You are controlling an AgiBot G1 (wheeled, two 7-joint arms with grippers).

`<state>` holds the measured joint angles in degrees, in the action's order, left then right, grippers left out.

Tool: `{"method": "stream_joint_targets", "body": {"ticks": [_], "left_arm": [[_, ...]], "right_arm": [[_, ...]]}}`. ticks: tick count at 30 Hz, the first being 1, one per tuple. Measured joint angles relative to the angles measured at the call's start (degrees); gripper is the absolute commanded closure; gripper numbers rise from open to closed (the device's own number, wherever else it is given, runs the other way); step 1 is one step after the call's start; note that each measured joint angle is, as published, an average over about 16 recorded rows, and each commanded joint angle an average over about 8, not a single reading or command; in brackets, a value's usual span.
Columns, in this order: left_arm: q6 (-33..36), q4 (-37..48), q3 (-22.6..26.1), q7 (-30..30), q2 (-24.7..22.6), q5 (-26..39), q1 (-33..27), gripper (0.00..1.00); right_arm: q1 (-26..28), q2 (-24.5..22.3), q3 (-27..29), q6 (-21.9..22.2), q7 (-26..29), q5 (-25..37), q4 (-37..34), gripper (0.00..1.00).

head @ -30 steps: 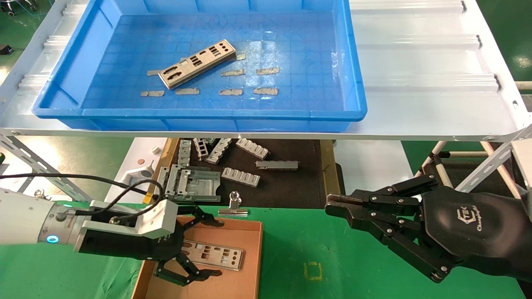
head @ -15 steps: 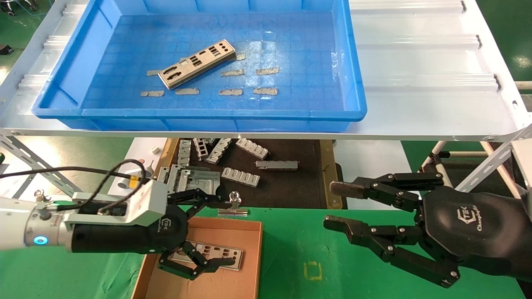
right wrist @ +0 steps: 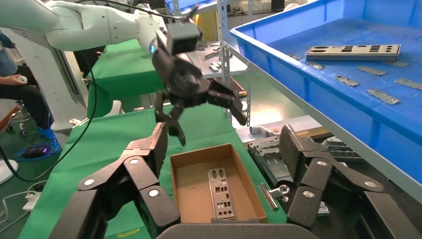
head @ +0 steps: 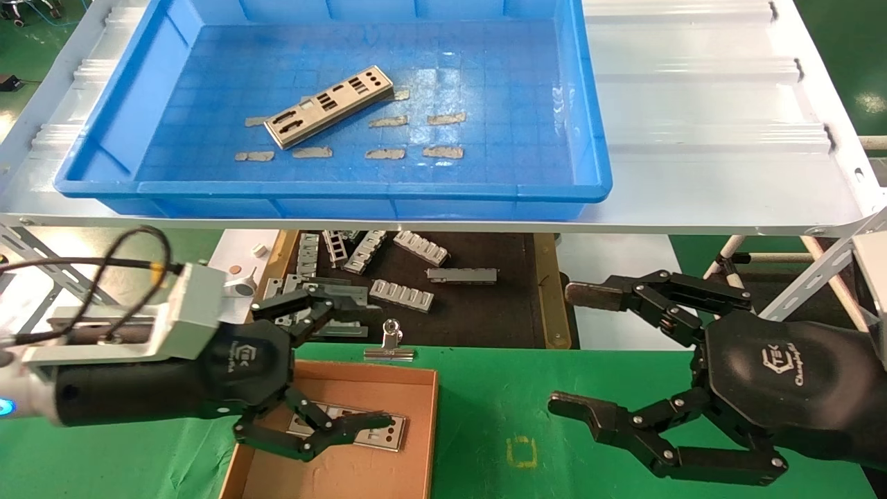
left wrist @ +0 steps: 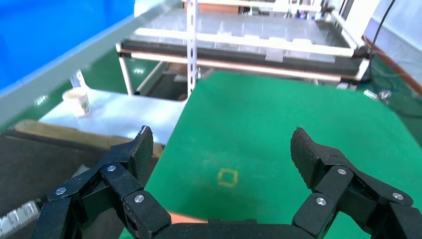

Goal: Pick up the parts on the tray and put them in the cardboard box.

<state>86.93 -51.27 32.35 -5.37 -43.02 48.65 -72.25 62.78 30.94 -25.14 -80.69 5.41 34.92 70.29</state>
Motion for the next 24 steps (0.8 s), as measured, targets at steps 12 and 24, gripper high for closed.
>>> {"method": "stream_joint_targets", "body": {"ticks": [12, 24], "left_arm": [[-0.7, -12.9, -9.5, 9.3, 4.6, -3.9, 6.2, 0.00], [-1.2, -22.5, -16.5, 15.9, 8.1, -6.9, 10.8, 0.00]], "right_arm": [[0.0, 0.0, 0.0, 0.0, 0.0, 0.0, 0.0, 0.00], [0.0, 0.0, 0.0, 0.0, 0.0, 0.0, 0.0, 0.00]]}}
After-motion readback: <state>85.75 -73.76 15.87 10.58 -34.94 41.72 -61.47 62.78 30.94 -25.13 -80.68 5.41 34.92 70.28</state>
